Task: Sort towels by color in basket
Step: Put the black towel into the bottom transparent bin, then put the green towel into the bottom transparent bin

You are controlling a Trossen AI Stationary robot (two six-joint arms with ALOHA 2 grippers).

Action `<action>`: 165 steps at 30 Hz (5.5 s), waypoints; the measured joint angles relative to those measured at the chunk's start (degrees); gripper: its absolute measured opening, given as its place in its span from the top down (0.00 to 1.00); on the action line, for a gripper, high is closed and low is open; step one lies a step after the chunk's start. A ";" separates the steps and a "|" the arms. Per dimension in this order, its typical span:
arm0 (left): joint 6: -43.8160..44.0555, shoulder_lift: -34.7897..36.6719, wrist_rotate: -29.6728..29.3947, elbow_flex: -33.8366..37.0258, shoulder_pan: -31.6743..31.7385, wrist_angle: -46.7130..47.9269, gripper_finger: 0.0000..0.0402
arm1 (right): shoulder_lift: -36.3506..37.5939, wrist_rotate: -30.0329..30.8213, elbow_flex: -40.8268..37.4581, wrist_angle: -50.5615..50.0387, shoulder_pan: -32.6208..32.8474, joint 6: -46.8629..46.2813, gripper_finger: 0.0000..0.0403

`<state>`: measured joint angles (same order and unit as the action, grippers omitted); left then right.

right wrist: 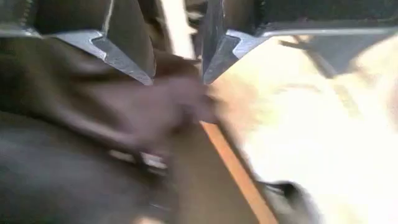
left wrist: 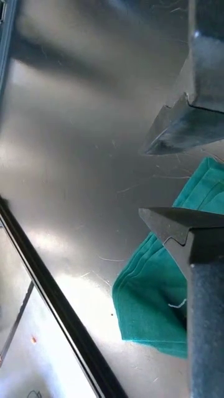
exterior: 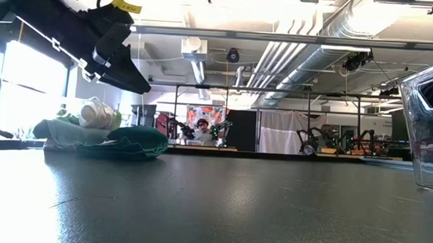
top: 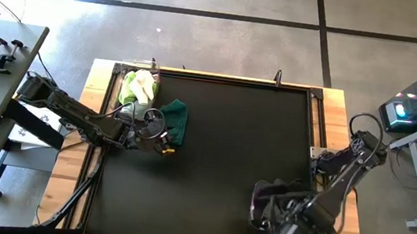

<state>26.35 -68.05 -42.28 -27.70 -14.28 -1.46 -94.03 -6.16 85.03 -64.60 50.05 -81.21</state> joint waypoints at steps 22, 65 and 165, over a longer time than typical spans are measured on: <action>-0.48 0.00 -0.35 0.00 0.00 0.13 0.68 | -11.42 -3.57 0.39 -9.90 -0.62 1.50 0.73; 0.00 0.02 -0.33 0.00 0.00 0.27 0.68 | -4.01 0.26 -16.83 1.03 -5.23 23.19 1.00; -24.65 -23.15 10.86 -14.36 -7.99 -25.26 1.00 | -0.51 31.30 -42.69 88.06 -29.97 73.62 0.37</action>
<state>1.70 -91.20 -31.42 -42.06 -22.28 -26.72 -94.55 25.14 42.35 23.46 20.08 -7.59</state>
